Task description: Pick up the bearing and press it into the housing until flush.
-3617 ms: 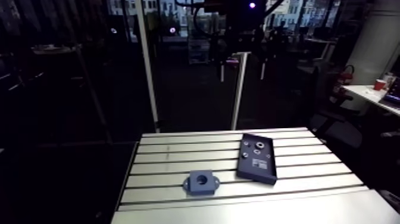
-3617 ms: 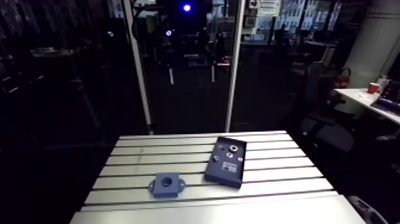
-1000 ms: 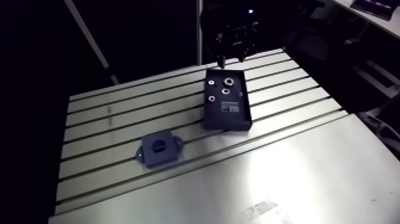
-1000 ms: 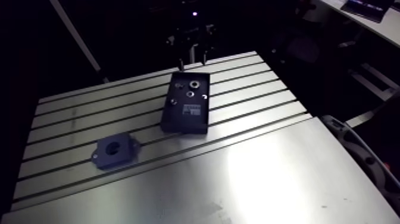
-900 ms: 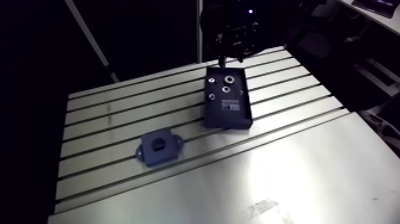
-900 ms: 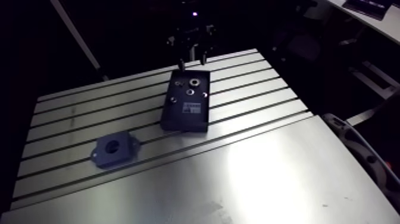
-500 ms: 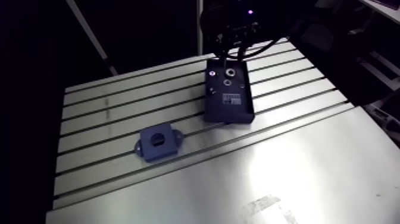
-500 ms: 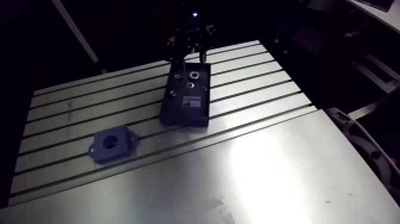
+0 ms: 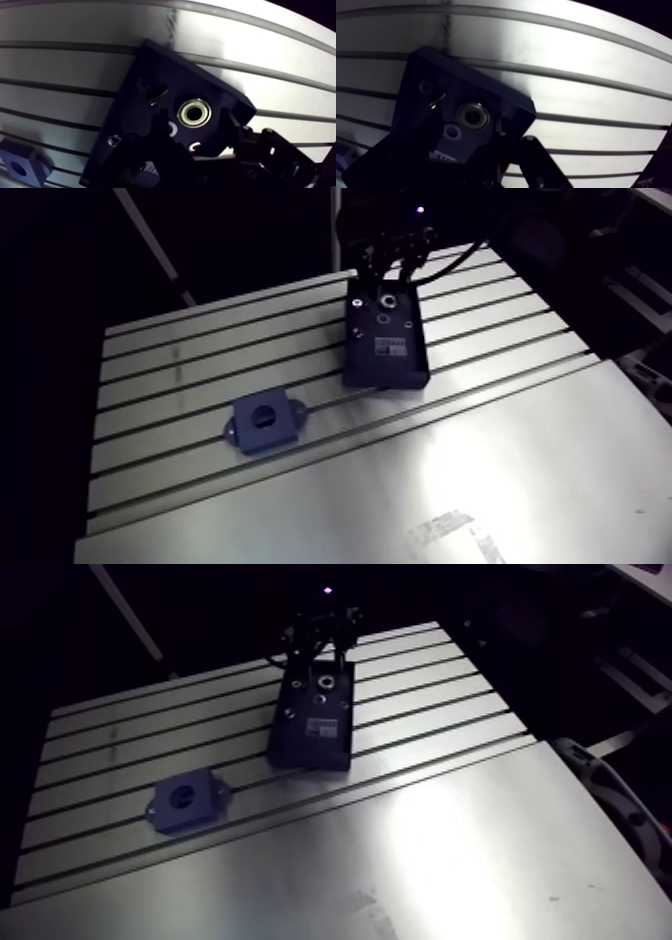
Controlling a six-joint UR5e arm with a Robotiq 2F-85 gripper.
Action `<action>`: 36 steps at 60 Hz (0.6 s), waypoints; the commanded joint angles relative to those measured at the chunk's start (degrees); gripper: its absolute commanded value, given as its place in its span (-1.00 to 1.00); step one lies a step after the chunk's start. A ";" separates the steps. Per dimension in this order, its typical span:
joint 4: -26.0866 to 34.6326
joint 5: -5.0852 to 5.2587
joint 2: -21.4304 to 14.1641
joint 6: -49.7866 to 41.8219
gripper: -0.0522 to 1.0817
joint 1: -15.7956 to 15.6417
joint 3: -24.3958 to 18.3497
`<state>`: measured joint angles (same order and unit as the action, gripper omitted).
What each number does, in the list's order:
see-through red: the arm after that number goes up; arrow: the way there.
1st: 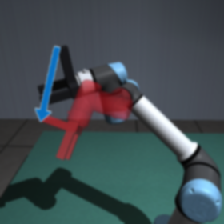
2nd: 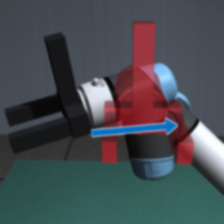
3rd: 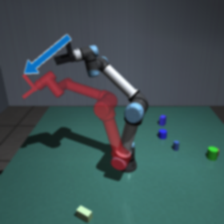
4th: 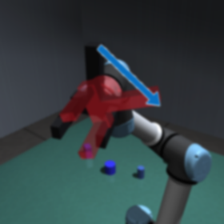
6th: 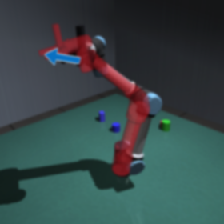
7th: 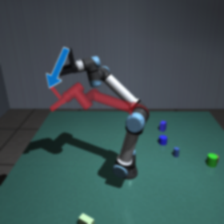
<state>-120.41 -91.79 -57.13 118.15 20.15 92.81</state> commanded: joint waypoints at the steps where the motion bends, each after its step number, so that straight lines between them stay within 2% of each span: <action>1: -0.66 -0.53 0.58 0.10 -0.23 0.07 0.05; 36: -0.75 -0.54 0.74 0.02 -0.15 0.07 0.48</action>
<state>-121.15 -92.32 -56.53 118.17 20.22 93.17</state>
